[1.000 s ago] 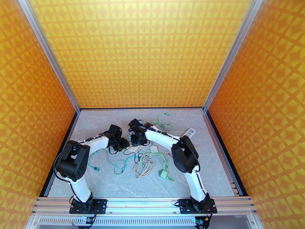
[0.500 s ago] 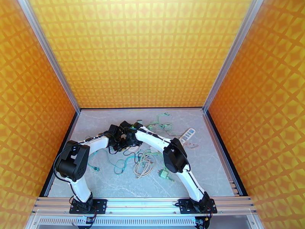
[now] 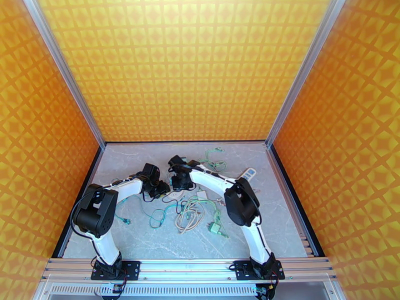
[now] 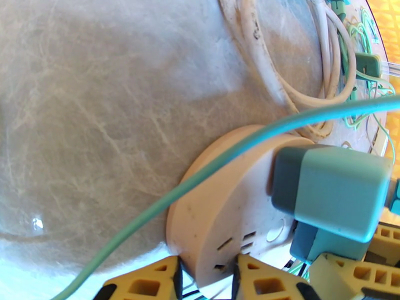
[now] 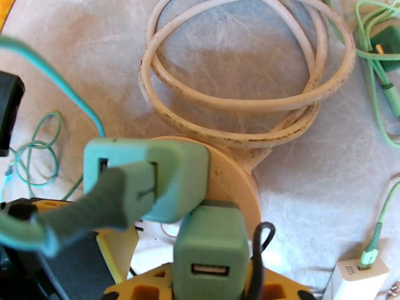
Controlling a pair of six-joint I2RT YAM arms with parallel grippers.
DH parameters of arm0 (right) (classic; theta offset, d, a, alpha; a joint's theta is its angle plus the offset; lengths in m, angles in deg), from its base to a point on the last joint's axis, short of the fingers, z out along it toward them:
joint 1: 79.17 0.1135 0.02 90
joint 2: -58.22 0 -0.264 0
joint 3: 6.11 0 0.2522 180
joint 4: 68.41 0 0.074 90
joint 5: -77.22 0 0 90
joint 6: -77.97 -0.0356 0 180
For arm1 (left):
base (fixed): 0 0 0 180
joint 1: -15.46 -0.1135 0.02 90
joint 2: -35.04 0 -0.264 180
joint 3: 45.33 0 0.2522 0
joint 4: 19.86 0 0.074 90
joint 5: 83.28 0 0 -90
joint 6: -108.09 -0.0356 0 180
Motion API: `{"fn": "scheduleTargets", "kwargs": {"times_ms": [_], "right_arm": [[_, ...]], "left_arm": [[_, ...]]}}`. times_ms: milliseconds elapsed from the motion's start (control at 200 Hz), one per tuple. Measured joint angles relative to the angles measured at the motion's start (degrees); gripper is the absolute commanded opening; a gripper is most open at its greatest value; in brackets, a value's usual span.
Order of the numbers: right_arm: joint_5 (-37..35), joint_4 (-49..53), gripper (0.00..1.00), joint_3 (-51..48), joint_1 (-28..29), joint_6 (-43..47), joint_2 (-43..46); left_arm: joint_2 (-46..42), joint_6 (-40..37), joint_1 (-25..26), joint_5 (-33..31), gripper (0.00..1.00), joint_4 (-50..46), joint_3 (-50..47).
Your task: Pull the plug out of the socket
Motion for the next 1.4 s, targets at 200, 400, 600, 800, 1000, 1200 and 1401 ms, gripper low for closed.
{"fn": "scheduleTargets", "kwargs": {"times_ms": [200,400,600,800,1000,1200,1401], "right_arm": [[-0.8,1.4,0.25,0.9,0.3,0.2,-0.1],[-6.5,8.8,0.25,8.9,3.0,1.7,-3.9],[-13.0,13.3,0.26,14.2,5.9,1.9,-7.1],[-15.4,14.4,0.26,15.5,6.9,2.2,-7.8],[-10.6,9.5,0.26,9.5,4.3,1.4,-4.9],[0.8,0.6,0.26,-0.5,-0.7,-1.0,0.4],[1.4,0.5,0.26,-0.5,-0.7,-1.1,0.5]], "left_arm": [[0.0,0.0,0.2,0.2,0.28,0.9,-0.3],[0.0,0.0,0.3,0.4,0.28,1.0,-0.4],[0.0,0.0,0.3,0.4,0.28,1.0,-0.4],[-0.1,0.0,0.3,0.4,0.28,0.7,-0.3],[0.0,0.0,0.3,0.4,0.28,0.9,-0.3],[0.0,-0.2,0.3,0.4,0.28,1.8,-0.6],[0.0,-0.2,0.4,0.4,0.28,1.9,-0.6]]}}
